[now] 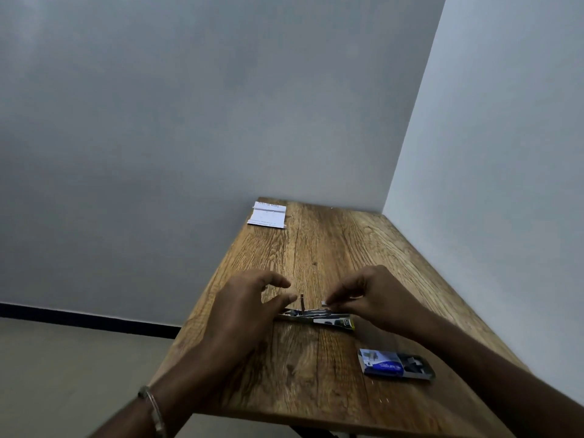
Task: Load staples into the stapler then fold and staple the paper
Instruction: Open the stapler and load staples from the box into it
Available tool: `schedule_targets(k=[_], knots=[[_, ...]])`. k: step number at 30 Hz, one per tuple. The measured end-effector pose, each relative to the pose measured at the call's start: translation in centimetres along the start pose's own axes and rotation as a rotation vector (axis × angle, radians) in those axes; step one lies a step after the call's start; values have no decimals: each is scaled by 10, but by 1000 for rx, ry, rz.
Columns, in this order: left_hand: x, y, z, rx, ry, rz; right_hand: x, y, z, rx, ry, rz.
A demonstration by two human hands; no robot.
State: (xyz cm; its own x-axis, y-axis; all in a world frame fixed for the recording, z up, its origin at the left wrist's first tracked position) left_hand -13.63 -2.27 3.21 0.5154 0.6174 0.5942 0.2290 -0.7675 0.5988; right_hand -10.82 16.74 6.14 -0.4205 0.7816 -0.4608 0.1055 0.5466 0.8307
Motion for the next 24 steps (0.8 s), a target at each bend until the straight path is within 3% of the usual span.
schedule_targets(k=[6,24], knots=[[-3,-21,6,-184,-11,-206,-1,-8,-5,-55,19,14],[1,-20,8,-199,-27,-208,-10,-14,-8,-107,57,48]])
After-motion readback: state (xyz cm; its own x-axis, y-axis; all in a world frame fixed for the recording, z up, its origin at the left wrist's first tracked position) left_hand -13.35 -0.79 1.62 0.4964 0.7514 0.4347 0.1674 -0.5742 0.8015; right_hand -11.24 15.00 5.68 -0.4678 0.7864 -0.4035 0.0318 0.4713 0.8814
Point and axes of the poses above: each hand's wrist, its own z-axis away from the middle knuckle, its own y-axis out of the back of the hand, x = y × z, the point moved 9 cm from there along -z, towards the middle knuckle, and after that the axes turned 2 degrees about -z, right-handed, at the moved point
